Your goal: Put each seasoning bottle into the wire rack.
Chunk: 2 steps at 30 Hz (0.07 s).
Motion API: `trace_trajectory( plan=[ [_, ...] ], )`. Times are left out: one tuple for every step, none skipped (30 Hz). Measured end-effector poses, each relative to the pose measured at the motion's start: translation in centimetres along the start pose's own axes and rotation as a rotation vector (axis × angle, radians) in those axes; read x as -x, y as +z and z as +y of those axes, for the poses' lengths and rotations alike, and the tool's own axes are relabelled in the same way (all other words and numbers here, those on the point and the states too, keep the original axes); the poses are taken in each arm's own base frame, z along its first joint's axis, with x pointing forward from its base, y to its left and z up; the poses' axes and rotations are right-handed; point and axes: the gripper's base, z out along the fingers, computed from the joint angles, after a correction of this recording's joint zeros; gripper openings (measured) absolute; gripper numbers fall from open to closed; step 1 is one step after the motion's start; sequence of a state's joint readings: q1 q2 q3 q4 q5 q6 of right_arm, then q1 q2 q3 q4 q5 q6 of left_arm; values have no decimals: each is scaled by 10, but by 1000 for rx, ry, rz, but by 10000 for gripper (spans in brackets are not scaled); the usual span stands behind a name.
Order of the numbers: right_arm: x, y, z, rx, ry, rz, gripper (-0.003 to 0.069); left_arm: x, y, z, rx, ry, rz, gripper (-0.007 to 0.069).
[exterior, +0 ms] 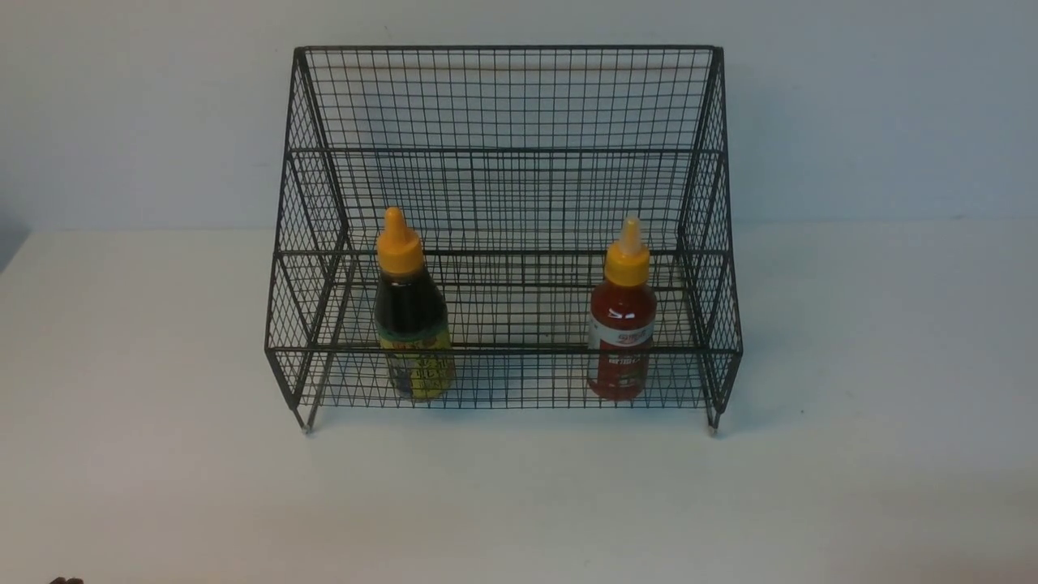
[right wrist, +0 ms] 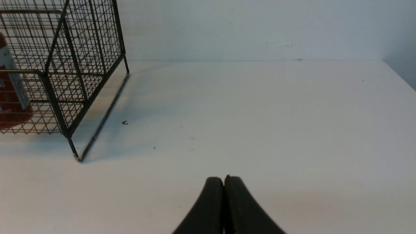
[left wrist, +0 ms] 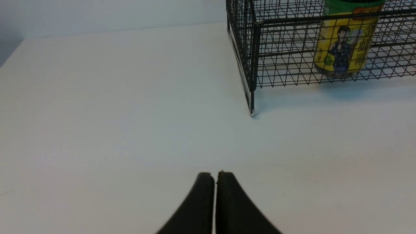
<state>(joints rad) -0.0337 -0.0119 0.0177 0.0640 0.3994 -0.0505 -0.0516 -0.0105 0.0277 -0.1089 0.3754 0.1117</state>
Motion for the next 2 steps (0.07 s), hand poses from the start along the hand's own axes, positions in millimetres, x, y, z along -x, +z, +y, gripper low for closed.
trace_trajectory(
  plan=[
    [0,0,0,0,1,0,-15,0,0,0,0,0,0,-4],
    [0,0,0,0,3,0,-15,0,0,0,0,0,0,-4]
  ],
)
